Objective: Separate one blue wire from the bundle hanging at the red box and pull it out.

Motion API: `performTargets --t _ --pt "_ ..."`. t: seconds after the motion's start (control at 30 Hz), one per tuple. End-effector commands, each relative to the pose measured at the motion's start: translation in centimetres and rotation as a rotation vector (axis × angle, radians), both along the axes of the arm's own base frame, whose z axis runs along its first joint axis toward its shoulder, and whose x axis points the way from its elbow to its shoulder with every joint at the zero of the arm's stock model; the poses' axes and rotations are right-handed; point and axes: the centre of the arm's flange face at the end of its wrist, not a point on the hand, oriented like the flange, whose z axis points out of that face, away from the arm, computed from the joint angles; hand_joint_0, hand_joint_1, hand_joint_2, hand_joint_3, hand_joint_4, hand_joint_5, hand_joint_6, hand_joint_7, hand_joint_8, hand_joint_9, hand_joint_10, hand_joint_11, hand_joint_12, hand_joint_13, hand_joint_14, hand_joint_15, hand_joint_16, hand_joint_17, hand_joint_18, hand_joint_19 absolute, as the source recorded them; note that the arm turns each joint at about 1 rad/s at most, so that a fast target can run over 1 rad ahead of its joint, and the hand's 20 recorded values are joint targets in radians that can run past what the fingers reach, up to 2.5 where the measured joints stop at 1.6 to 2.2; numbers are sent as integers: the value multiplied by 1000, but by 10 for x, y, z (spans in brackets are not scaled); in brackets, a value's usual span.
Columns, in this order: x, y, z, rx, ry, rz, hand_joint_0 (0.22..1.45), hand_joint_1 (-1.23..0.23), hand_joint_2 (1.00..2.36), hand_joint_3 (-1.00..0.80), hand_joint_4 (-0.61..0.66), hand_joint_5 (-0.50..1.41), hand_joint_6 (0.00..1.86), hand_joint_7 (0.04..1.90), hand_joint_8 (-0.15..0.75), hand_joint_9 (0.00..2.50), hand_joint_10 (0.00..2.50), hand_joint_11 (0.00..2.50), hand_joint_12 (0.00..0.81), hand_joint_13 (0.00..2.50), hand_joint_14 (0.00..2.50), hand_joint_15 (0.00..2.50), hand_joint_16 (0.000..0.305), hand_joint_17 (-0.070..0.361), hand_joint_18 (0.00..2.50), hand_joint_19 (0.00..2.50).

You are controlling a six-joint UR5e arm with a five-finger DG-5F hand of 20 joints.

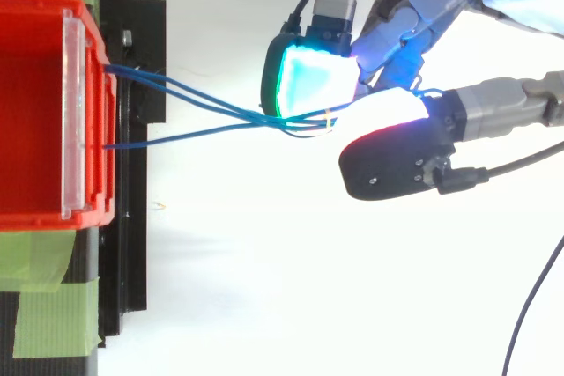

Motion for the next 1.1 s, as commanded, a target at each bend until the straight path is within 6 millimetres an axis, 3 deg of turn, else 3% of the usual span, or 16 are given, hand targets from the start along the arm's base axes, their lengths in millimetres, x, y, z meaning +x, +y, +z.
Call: performTargets --t 0.0,0.13,0.73,1.07 --pt "0 0 0 0 0 2 737 -947 1031 -141 122 -246 829 1037 288 752 20 1082 339 1072 107 1824 47 105 584 780" --pt "0 0 0 2 0 0 773 -931 1031 -134 27 -245 823 1039 277 732 20 1076 339 1026 138 1782 45 101 525 802" --pt "0 0 0 3 -1 -2 767 -1002 1024 -220 37 -262 784 1086 262 500 22 1047 357 852 4 1776 47 106 461 756" --pt "0 0 0 3 -1 -2 567 -874 1010 -395 160 -228 755 1116 321 697 22 1075 368 993 3 1810 50 113 545 866"
